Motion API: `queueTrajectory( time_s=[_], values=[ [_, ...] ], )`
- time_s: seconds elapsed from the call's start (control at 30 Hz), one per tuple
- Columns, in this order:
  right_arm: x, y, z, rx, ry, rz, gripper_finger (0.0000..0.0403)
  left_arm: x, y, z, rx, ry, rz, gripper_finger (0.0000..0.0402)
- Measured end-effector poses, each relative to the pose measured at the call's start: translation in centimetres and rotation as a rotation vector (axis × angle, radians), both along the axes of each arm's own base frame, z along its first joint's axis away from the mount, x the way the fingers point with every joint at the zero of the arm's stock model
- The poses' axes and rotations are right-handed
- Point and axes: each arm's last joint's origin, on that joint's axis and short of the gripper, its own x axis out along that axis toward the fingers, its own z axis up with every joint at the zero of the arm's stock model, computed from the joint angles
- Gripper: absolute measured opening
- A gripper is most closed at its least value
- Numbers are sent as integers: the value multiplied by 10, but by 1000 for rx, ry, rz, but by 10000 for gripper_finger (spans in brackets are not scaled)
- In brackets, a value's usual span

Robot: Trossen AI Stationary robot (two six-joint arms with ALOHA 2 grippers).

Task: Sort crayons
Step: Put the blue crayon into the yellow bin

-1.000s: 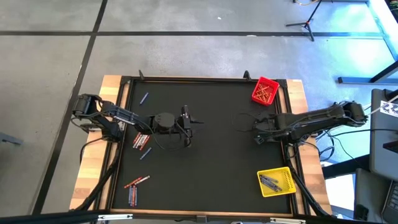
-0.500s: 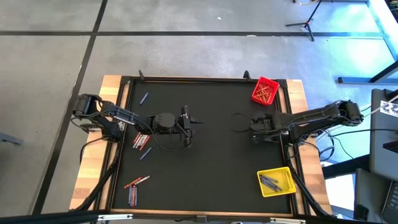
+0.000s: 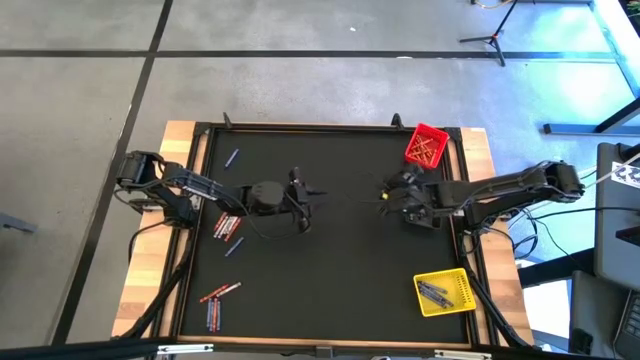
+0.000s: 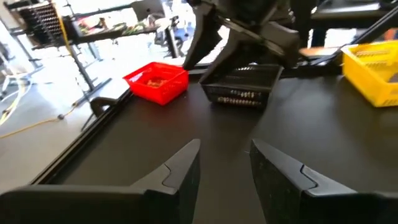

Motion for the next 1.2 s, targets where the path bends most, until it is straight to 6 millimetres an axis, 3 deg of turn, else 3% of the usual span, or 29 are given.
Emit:
queueTrajectory(
  time_s=[0.27,0.53,0.93,1.2],
  values=[
    [0,3,-30,16,-215,199,184,13,5,15,3,242,96,132],
    [-7,6,-44,43,-332,318,184,10,30,30,-102,495,252,132],
    [-9,6,-47,12,-281,360,184,-37,96,23,-322,846,603,132],
    [-6,6,-57,17,-228,359,184,-73,147,20,-439,920,818,132]
  ],
)
